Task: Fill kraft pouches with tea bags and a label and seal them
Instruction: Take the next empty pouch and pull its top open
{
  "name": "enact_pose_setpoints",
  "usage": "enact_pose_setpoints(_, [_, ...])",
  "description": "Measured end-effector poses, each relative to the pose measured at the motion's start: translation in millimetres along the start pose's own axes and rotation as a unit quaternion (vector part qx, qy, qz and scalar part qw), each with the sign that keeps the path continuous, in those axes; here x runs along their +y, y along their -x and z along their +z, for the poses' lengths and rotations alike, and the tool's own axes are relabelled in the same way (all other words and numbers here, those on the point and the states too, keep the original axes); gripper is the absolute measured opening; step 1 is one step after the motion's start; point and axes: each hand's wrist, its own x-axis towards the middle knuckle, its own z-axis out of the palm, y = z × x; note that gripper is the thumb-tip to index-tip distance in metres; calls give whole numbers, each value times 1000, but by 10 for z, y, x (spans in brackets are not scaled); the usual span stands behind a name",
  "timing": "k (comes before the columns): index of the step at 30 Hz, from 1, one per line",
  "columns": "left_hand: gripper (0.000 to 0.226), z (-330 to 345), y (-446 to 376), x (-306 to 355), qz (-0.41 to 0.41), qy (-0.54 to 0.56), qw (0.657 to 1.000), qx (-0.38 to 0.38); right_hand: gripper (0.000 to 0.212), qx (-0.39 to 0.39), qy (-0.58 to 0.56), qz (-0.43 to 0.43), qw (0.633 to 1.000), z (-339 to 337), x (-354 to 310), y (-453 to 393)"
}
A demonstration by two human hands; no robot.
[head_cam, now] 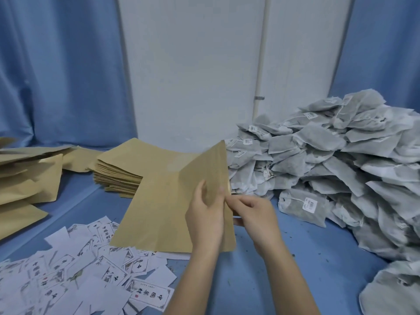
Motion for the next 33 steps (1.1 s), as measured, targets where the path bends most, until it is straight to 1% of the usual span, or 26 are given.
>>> enact_pose_setpoints(1, [37,11,4,7,-3,11,1000,3,25,11,11,-4,1000,13,13,2])
enact_pose_setpoints(4, [44,28,1,13,13,10,1000,19,30,22,34,-18,999,61,27,9])
enact_pose_setpoints(6, [37,25,-16,6,32,21,998,44,23,13,41,-25,999,87,21,18])
enact_pose_setpoints(8, [27,18,-28,17,44,46,996,56,10,8,29,-23,999,95,2,28])
enact_pose_setpoints(11, [19,21,-37,32,29,98,994,41,4,6,-59,1,998,62,-16,20])
enact_pose_setpoints(14, [10,28,-28,36,23,100,994,38,7,-18,-157,28,987,56,-14,30])
enact_pose_setpoints(15, [10,36,-21,36,26,88,995,36,10,-27,-181,40,982,68,-4,30])
enact_pose_setpoints(17, [19,47,3,35,50,50,997,34,15,-43,-216,62,973,96,22,16])
enact_pose_setpoints(21, [37,58,29,48,97,-42,993,45,16,-67,-254,75,962,101,47,0])
enact_pose_setpoints(23, [37,68,26,39,114,-96,988,41,14,-45,-225,49,972,88,65,7])
enact_pose_setpoints(25, [31,85,22,18,128,-161,978,20,14,-9,-127,-14,992,77,75,10])
enact_pose_setpoints(26, [29,91,21,5,132,-182,974,10,16,0,-81,-42,996,75,75,10])
enact_pose_setpoints(28, [30,93,21,7,141,-200,970,-9,21,1,-28,-70,997,57,62,12])
enact_pose_setpoints(30, [33,96,29,31,152,-221,963,-24,18,6,23,-85,996,39,61,15])
enact_pose_setpoints(31, [33,95,38,43,161,-235,958,-29,15,20,62,-94,993,34,66,19])
enact_pose_setpoints(33, [36,92,60,61,181,-256,949,-39,20,59,133,-113,983,52,105,20])
